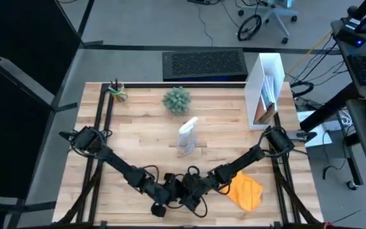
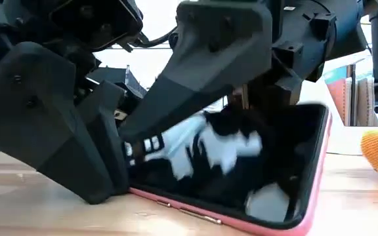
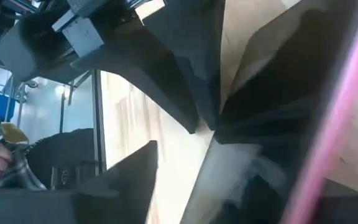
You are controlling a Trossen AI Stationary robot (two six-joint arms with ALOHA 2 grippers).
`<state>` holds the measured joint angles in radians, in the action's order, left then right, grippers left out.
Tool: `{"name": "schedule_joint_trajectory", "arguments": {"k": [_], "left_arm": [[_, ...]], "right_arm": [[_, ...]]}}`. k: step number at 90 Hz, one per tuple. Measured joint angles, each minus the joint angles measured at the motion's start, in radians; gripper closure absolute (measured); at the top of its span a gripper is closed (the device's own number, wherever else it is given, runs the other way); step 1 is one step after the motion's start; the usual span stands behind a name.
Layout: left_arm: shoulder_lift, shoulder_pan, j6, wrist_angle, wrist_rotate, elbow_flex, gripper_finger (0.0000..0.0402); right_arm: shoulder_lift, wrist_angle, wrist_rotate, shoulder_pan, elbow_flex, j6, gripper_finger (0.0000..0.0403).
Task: Apply microfiber cloth
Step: Spray the back of the pink phone with the white spray bottle
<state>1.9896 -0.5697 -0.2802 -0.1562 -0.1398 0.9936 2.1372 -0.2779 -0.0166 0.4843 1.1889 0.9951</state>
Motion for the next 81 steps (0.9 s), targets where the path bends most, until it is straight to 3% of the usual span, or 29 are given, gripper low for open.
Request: {"name": "schedule_joint_trajectory", "arguments": {"k": [25,48,64,81], "left_arm": [[-0.029,-0.008,-0.002,0.026,0.041,-0.002,0.0355],[-0.157,-0.015,-0.055,0.215,0.04,-0.006,0.0355],[-0.242,-0.026,-0.081,0.36,-0.073,-0.006,0.0355],[-0.304,-0.011,-0.113,0.342,-0.074,-0.005,0.0355]], "right_arm": [[-0.025,0.071,0.001,-0.001,0.0,-0.04,0.0386],[-0.124,0.284,-0.023,0.011,-0.003,-0.166,0.039],[-0.212,0.402,-0.196,0.048,-0.005,-0.312,0.0395],[-0.272,0.385,-0.405,0.117,-0.004,-0.61,0.0396]]}}
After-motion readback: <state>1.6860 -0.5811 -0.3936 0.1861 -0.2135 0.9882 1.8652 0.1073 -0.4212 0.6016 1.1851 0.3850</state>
